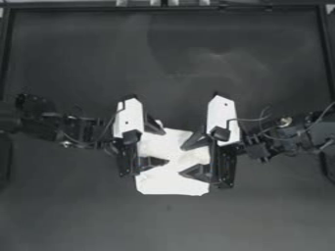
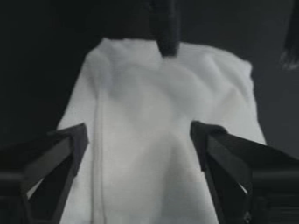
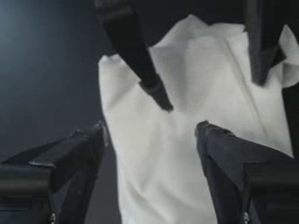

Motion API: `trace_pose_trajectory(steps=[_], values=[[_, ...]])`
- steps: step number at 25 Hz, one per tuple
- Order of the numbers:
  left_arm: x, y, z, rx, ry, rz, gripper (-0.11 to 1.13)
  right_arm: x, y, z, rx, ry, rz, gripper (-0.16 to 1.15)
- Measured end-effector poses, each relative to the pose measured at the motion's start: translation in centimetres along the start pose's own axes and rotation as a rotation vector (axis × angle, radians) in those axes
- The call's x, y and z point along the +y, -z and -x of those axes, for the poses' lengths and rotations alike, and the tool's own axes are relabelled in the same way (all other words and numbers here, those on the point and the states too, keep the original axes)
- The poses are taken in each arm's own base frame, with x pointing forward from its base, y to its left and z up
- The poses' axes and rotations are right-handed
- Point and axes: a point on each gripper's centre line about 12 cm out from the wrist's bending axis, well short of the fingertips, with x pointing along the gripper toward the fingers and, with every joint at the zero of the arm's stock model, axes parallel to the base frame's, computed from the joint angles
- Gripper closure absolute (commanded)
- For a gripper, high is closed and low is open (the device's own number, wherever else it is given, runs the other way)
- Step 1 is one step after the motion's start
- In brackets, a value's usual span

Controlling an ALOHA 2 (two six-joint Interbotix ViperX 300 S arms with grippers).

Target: Fold shirt

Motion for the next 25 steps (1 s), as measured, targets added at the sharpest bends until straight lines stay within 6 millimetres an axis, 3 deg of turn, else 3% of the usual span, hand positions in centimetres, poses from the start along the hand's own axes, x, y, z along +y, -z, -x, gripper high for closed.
trace_pose_trajectory(steps=[13,21,25], values=[[1.1,3.7,-1.2,0.024,0.0,0.007,0.02,-0.5,-0.2,1.0,-0.008,0.027,0.008,0.06],[1.2,3.2,-0.9,0.037,-0.008,0.003,0.02,-1.5,-0.4,1.1,-0.004,0.064,0.027,0.06],[0.9,1.8,0.3,0.044,-0.014,-0.021,0.02,-2.4,-0.6,1.1,-0.008,0.084,0.027,0.06]])
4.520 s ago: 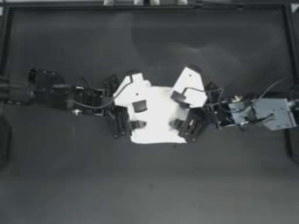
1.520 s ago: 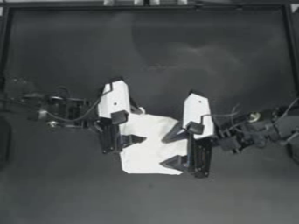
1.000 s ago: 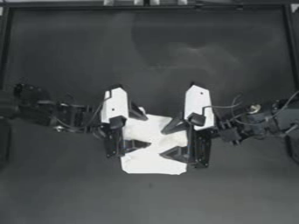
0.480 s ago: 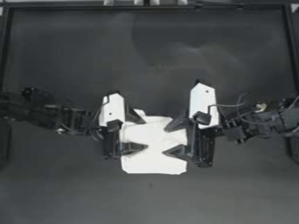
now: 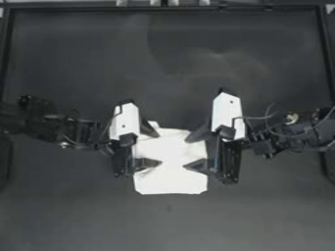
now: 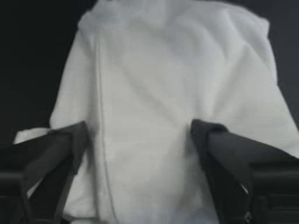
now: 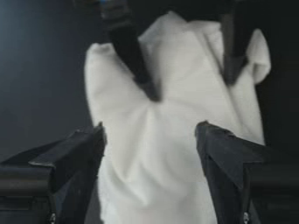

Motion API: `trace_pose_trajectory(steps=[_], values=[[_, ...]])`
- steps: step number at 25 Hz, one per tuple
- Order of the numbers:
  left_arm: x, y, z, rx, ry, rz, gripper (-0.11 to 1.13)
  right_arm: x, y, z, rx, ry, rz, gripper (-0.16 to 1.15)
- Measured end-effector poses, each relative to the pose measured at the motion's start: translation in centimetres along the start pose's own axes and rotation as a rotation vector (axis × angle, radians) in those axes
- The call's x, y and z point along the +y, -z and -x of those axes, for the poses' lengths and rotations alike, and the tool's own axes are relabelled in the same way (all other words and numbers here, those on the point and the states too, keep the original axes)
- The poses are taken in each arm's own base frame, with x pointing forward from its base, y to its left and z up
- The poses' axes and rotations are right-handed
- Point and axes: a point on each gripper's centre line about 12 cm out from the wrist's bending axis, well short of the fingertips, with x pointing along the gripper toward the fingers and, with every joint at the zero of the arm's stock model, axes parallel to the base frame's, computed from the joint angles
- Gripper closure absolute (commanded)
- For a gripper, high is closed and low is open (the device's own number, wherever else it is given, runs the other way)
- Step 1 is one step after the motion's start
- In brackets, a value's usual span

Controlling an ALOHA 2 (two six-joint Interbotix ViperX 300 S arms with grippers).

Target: Fold shirt

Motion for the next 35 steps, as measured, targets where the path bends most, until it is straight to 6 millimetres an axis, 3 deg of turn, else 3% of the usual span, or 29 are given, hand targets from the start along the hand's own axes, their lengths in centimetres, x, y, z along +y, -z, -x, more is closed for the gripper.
trace_pose_trajectory(steps=[5,9,19,35], values=[[-0.5,-2.1,1.5,-0.017,-0.002,-0.028,0.02,-1.0,0.3,-0.5,0.015,0.024,-0.007,0.06],[-1.7,-2.5,1.9,-0.012,0.016,-0.049,0.02,-1.9,1.4,-1.7,0.058,0.044,-0.016,0.06],[-4.7,-1.7,1.9,0.034,0.071,-0.082,0.02,-3.1,2.9,-3.5,0.104,0.045,-0.04,0.06],[-5.0,1.1,1.9,0.146,0.064,-0.078,0.02,-4.1,4.6,-5.2,0.16,0.058,-0.053,0.06]])
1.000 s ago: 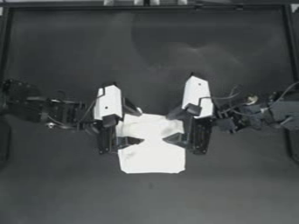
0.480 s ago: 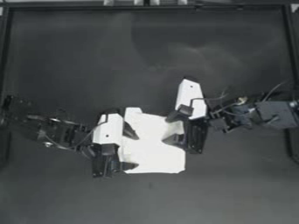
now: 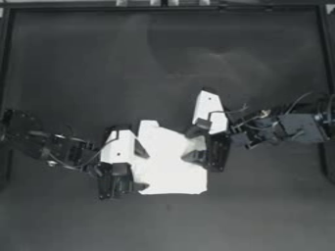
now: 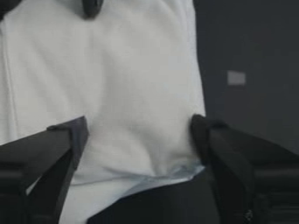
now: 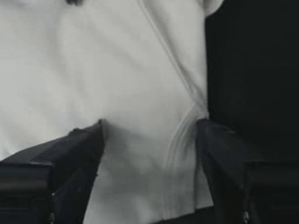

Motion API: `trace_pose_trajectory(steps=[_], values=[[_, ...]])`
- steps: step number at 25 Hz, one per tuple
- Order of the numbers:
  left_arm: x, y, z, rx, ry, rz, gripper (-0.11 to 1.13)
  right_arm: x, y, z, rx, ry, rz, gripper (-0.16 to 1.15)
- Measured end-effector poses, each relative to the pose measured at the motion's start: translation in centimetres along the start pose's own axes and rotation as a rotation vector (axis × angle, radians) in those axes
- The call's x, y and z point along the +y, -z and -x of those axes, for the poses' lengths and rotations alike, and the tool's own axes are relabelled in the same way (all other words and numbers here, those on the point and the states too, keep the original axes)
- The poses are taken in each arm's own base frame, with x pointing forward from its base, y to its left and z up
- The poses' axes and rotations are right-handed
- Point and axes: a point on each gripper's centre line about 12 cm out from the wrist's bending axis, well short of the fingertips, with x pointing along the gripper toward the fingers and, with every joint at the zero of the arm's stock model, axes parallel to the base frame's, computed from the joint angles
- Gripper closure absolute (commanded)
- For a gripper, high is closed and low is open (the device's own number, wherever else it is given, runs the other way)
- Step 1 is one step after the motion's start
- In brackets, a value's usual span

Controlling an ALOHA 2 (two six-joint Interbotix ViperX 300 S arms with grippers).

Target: Fold shirt

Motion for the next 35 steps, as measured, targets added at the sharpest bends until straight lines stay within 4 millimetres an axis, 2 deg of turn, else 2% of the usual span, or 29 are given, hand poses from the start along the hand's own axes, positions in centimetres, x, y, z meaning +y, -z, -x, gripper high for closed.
trace_pose_trajectory(steps=[13,20,30,35], values=[[0.0,1.8,-1.7,0.066,-0.001,0.005,0.02,-0.1,0.4,-0.6,0.017,0.003,-0.003,0.06],[0.1,1.3,-1.4,0.069,-0.009,0.0,0.02,0.0,-0.1,-0.5,0.003,0.001,0.0,0.06],[0.4,-0.4,-0.3,0.074,-0.032,-0.013,0.02,0.5,-2.6,2.4,-0.086,0.007,0.025,0.06],[0.7,-2.2,0.6,0.017,-0.038,-0.022,0.02,0.5,-3.8,4.4,-0.129,0.035,0.041,0.06]])
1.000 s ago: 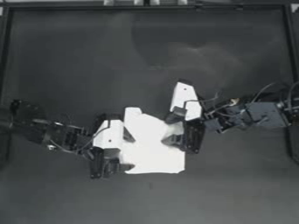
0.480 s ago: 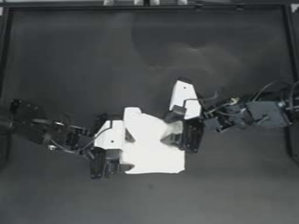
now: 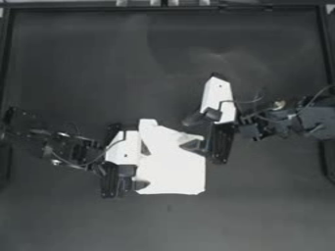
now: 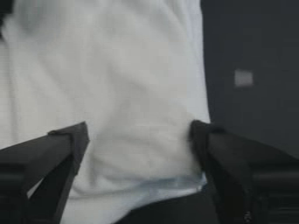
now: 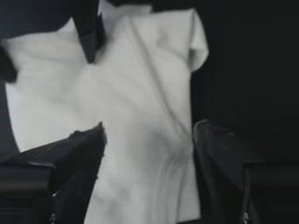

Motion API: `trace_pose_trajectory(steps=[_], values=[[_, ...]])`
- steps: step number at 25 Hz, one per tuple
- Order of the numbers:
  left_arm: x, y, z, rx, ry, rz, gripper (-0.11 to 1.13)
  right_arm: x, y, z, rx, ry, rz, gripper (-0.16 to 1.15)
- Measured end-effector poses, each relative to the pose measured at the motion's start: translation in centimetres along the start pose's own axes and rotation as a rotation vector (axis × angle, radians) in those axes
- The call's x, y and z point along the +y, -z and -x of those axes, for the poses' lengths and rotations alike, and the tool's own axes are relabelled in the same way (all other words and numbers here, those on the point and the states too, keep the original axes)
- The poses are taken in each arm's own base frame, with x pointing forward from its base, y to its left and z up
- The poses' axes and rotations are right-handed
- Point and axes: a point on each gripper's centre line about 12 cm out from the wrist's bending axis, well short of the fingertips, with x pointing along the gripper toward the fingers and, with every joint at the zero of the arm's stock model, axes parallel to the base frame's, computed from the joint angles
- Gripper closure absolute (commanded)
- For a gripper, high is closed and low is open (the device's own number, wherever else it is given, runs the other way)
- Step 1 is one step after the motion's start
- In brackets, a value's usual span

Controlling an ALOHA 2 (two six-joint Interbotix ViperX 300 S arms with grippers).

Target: Fold shirt

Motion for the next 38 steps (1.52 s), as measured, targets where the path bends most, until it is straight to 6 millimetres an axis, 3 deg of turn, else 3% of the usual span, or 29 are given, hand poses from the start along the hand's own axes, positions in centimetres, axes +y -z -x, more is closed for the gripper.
trace_pose_trajectory(steps=[13,22,38], values=[[0.9,-2.9,2.4,-0.09,-0.02,0.01,0.02,0.4,-1.6,3.0,-0.075,0.003,0.007,0.06],[1.6,-3.7,4.3,-0.099,-0.048,0.022,0.02,2.1,-2.3,5.5,-0.106,0.012,0.043,0.06],[2.3,-5.1,8.6,-0.131,-0.075,0.127,0.02,4.1,-1.7,6.9,-0.104,-0.035,0.0,0.06]])
